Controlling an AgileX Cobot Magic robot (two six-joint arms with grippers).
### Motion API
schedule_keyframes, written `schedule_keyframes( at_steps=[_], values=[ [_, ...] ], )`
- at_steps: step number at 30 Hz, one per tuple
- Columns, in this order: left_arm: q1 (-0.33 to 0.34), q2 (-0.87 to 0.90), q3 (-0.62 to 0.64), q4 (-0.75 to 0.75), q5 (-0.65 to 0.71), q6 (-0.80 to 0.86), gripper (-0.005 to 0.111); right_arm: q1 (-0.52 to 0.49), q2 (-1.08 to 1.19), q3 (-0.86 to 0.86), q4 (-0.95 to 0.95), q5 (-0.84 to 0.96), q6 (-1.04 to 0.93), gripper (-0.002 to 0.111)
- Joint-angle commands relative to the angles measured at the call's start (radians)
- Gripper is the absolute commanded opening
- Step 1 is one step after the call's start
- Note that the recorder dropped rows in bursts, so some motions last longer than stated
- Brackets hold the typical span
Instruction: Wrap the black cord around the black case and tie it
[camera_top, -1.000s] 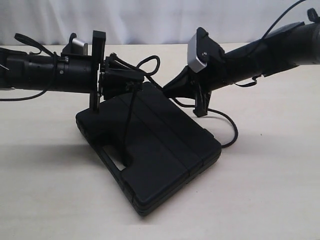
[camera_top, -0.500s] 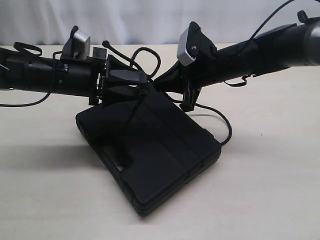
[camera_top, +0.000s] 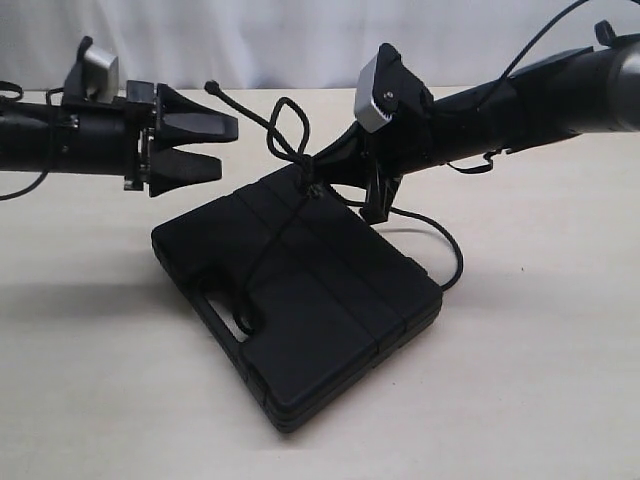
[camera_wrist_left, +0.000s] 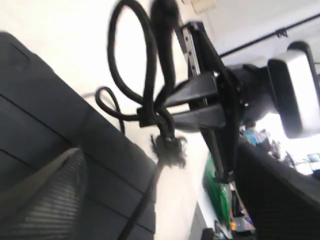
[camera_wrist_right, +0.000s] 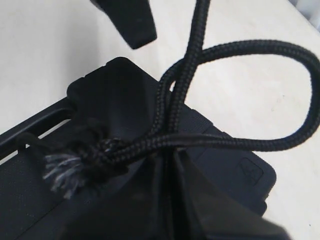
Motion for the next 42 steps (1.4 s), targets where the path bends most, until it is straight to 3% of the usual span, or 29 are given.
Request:
schedule_keyframes(
  at_steps=[1, 4, 8, 11, 14, 21, 34, 42],
  values=[
    [0.009, -0.086, -0.008, 0.007, 0.017, 0.109, 0.075, 0.002, 0.000, -0.005, 0.009, 0.012, -0.033, 0.005],
    [0.007, -0.174, -0.008, 0.002, 0.017, 0.210, 0.075, 0.002, 0.000, -0.005, 0.009, 0.007, -0.033, 0.005],
    [-0.044, -0.187, -0.008, 0.003, -0.016, 0.215, 0.073, 0.002, 0.000, -0.005, 0.009, 0.005, -0.033, 0.005],
    [-0.123, -0.187, -0.008, -0.041, -0.193, 0.244, 0.050, 0.002, 0.000, -0.005, 0.009, 0.005, -0.033, 0.005],
    [-0.145, -0.187, -0.008, -0.109, -0.331, 0.246, 0.029, 0.002, 0.000, -0.005, 0.009, 0.005, -0.033, 0.005],
    [-0.145, -0.187, -0.008, -0.133, -0.380, 0.290, 0.000, 0.002, 0.000, -0.005, 0.009, 0.008, -0.033, 0.005],
    [-0.145, -0.187, -0.022, -0.133, -0.290, 0.290, 0.000, 0.002, 0.000, -0.005, 0.002, 0.011, 0.074, 0.005],
    [-0.098, -0.220, -0.099, -0.099, -0.298, 0.241, 0.000, 0.002, 0.000, -0.005, 0.057, 0.011, 0.081, 0.005]
  ],
)
